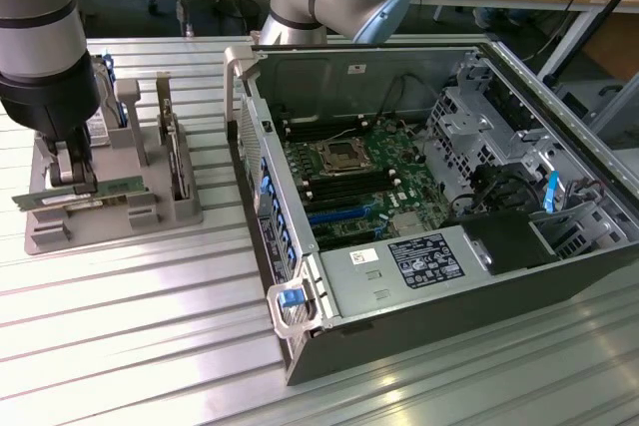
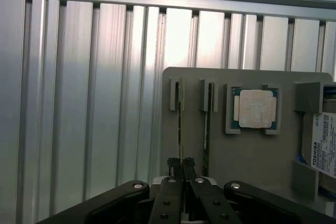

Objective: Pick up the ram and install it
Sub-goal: 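Pick up the ram and move it above insertion slot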

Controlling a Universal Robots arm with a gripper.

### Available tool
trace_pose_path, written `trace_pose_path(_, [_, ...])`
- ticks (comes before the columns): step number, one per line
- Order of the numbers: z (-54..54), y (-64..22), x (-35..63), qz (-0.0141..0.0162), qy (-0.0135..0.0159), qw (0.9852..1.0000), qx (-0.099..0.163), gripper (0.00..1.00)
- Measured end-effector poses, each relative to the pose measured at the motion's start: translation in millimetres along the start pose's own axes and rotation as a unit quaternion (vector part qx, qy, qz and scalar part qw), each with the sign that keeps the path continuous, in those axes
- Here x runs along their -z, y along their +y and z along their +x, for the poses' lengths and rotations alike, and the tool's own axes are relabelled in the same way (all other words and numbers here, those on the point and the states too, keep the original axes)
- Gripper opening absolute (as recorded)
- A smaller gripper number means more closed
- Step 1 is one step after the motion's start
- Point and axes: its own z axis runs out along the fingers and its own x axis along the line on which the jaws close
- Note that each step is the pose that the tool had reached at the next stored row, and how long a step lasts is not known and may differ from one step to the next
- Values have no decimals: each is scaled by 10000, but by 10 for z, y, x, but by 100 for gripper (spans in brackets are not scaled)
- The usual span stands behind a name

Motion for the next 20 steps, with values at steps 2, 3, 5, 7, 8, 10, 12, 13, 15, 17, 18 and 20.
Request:
trace_pose_path(2, [0, 0, 14, 1, 0, 10000, 0, 12])
trace_pose_path(3, [-1, 1, 27, 1, 0, 10000, 0, 12])
trace_pose_path(5, [-1, 2, 42, 1, 0, 10000, 0, 12])
trace_pose_path(7, [-2, 2, 62, 1, 0, 10000, 0, 12])
trace_pose_path(8, [-2, 3, 72, 1, 0, 10000, 0, 12])
trace_pose_path(10, [-2, 3, 81, 1, -1, 10000, 0, 12])
trace_pose_path(12, [-3, 4, 112, 2, -1, 10000, 0, 12])
trace_pose_path(13, [-3, 5, 114, 2, -1, 10000, 0, 12])
trace_pose_path(15, [-3, 5, 122, 1, -1, 10000, 0, 12])
trace_pose_path(17, [-3, 6, 133, 1, -2, 10000, 1, 12])
trace_pose_path(18, [-3, 6, 141, 1, -2, 10000, 1, 12])
trace_pose_path(20, [-4, 6, 150, 1, -3, 10000, 0, 12])
